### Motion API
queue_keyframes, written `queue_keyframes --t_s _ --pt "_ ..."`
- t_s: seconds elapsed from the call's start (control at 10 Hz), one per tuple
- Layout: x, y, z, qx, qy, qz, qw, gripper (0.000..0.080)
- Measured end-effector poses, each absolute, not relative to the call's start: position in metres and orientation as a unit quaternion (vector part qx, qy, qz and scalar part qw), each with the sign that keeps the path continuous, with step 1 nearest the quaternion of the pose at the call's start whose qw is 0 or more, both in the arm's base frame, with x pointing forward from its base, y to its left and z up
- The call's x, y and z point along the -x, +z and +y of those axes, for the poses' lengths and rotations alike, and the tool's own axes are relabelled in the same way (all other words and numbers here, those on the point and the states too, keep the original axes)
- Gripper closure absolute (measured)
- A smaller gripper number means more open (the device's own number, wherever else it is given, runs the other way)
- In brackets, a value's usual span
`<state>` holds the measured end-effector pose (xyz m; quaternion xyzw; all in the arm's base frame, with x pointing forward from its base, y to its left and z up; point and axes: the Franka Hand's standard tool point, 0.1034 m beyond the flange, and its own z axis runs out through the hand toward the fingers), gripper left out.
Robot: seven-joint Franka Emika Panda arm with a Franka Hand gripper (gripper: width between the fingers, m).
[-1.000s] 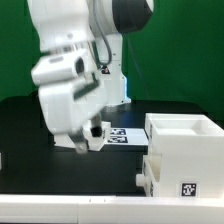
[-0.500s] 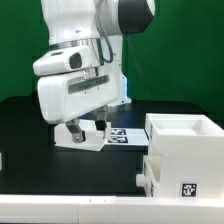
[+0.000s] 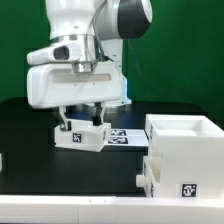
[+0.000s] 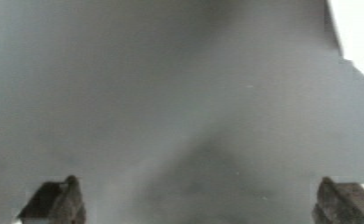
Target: Assemble drawer
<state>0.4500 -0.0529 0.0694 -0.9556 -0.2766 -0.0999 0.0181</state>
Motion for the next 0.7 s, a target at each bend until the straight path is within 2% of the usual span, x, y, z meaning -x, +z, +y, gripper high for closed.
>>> queue_keyframes --t_s 0.1,0.2,0.5,0.7 --pt "-0.450 0.071 -0.050 0.959 -0.094 -0.266 0.024 0.0150" --pt "-0.450 0.069 -0.049 0.958 -0.102 -0.267 0.019 0.0150" --pt "-0.450 0.069 -0.050 0.958 -0.101 -0.267 0.019 0.0150" --pt "-0.438 0.069 -0.037 0.984 -0.106 -0.142 0.023 0.0150"
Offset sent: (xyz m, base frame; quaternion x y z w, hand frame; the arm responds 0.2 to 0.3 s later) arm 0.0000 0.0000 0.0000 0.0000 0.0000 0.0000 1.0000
